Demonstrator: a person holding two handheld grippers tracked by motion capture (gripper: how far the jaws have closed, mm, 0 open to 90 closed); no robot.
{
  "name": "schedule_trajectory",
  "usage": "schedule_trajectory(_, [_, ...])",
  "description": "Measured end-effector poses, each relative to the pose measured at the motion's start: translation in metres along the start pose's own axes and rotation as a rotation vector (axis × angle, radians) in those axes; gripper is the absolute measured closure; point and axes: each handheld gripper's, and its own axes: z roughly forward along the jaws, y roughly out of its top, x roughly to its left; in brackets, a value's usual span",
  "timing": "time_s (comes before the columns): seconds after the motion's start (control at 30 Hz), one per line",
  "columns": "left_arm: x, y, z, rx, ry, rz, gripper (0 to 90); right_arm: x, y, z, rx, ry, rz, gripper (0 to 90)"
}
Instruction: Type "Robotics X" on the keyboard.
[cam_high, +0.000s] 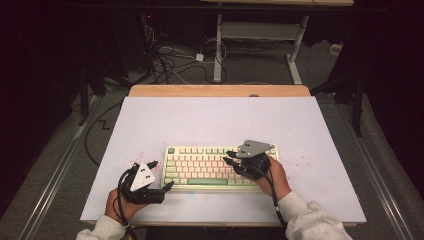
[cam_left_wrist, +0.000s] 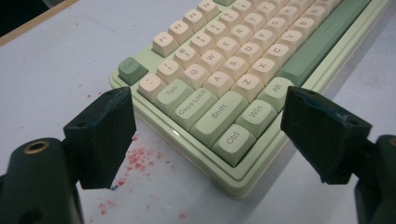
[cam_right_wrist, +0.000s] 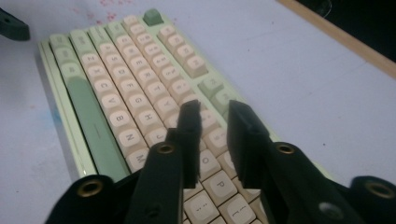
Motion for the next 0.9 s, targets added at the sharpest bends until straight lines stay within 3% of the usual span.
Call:
schedule_trajectory(0.17, [0.0, 0.0, 0.0, 0.002, 0.0, -0.001, 17.2, 0.002, 0.001, -0.011, -0.039, 0.006, 0.0, 56.8])
schedule_trajectory(0.47, [-0.001, 0.002, 0.0, 0.009, -0.007, -0.017, 17.2, 0.008, -0.002, -0.026, -0.12, -0.037, 0.001, 30.7])
schedule_trajectory(0.67, [0.0, 0.006, -0.001, -0.007, -0.009, -0.037, 17.2, 0.008, -0.007, -0.033, -0.146, -0.067, 0.006, 22.5])
schedule_trajectory(0.9, [-0.002, 0.016, 0.003, -0.026, -0.029, -0.051, 17.2, 0.006, -0.014, -0.043, -0.169, -0.084, 0.02, 19.2])
